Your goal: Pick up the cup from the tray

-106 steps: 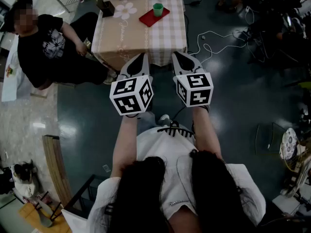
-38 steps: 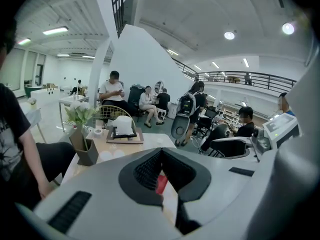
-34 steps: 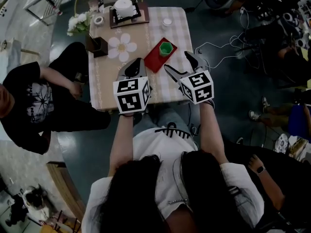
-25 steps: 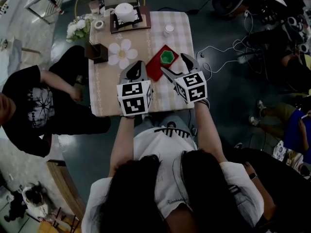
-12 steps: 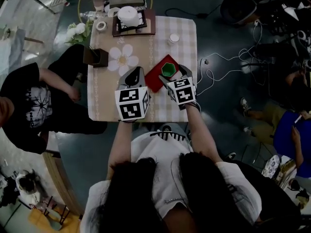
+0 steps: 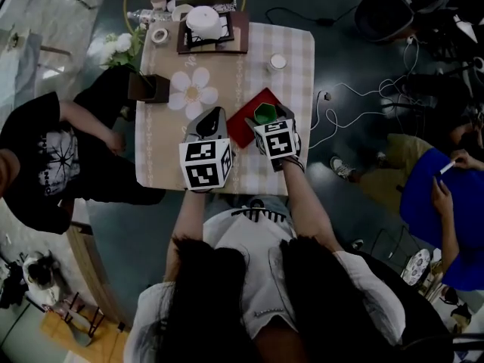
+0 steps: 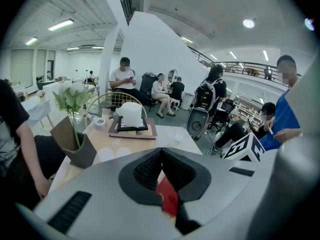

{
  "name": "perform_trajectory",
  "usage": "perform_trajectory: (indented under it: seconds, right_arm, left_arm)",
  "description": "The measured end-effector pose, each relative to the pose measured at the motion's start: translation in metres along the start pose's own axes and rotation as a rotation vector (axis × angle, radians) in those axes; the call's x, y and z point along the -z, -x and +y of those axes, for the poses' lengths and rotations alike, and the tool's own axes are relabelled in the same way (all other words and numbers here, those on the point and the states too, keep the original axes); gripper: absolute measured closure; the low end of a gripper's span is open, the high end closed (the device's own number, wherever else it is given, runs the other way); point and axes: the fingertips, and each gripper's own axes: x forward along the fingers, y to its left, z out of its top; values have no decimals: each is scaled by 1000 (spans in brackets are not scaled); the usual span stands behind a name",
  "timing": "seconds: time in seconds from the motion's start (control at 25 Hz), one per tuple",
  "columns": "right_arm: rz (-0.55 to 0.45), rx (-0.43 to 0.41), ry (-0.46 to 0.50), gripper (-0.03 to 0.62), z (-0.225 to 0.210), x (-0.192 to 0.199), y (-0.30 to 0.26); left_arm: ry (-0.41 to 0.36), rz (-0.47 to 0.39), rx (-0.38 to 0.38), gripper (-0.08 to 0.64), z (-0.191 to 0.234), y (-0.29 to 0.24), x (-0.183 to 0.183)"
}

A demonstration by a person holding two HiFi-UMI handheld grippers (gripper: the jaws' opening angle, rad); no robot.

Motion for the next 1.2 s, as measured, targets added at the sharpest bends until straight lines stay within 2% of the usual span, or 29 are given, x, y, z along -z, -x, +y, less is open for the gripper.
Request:
perform_trajectory:
  seconds: [0.2,0.24,0.28,0.48,0.8,1.2]
  right_arm:
    - [34,-2,-5,210,0,6,-9]
    - [39,0,3,245,-1,6,-9]
    - [43,-1,12,253,0,6,-9]
    - [47,-29,5,259,2,4,-10]
    - [0,9,22,261,-6,-7,18]
    - [4,49,-37,261,-19,31,54]
  left_arm:
    - [-9,18,0,552,1,-10,-1]
    - [-13,14,0,552,1,-12,-3]
    - [-21,13,-3,552,1,-13,-4]
    - [-42,30,-9,552,4,-17,1]
    - [-52,16,28,552,-9,-16,-1]
    - [-102,0,99,552,-49,-7,6]
